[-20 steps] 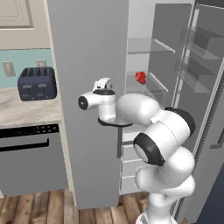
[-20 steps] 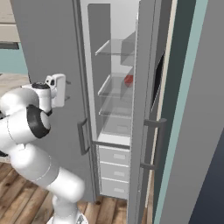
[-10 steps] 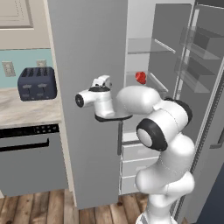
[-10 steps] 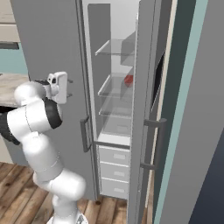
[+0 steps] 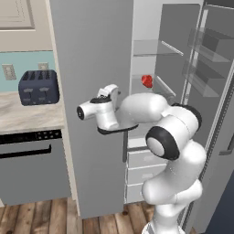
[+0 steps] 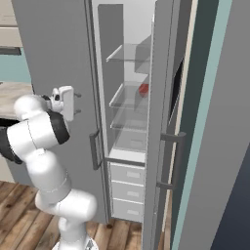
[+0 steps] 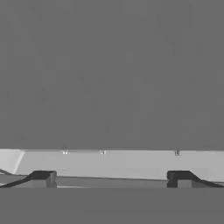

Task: Pick up the frozen steak from the freezer, place it on any shelf in the fridge, and close the fridge and freezer doors when done.

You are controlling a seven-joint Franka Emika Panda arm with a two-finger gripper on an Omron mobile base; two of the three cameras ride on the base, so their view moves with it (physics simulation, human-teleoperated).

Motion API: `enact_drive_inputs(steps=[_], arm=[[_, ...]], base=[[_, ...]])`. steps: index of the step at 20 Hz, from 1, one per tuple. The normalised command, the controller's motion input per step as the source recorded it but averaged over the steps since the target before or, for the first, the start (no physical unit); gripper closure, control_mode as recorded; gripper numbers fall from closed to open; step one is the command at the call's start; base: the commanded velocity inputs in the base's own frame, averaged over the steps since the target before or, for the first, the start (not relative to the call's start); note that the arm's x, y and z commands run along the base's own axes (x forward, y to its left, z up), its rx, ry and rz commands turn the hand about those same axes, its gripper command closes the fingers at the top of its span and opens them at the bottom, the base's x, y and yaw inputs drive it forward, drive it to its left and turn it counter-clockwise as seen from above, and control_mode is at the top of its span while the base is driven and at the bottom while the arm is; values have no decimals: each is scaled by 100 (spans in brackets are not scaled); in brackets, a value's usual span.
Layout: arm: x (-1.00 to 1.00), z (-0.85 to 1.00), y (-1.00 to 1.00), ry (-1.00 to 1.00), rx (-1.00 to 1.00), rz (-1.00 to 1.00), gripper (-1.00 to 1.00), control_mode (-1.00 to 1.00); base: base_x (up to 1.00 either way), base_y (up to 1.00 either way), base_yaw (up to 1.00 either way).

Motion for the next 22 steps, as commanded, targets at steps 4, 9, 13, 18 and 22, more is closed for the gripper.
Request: enact_drive_inputs(steps=[4, 9, 13, 18, 22], arm=[[-100, 6, -34, -28, 8, -5, -100, -100], [-100, 35, -40, -28, 10, -5, -100, -100], [-100, 65, -53, -24, 17, -6, -100, -100], [-100, 72, -69, -15, 27, -8, -100, -100], [-100, 64, -78, -14, 36, -4, -100, -100]], base=[[0, 0, 0], [0, 0, 0], [0, 0, 0], [0, 0, 0], [0, 0, 0]])
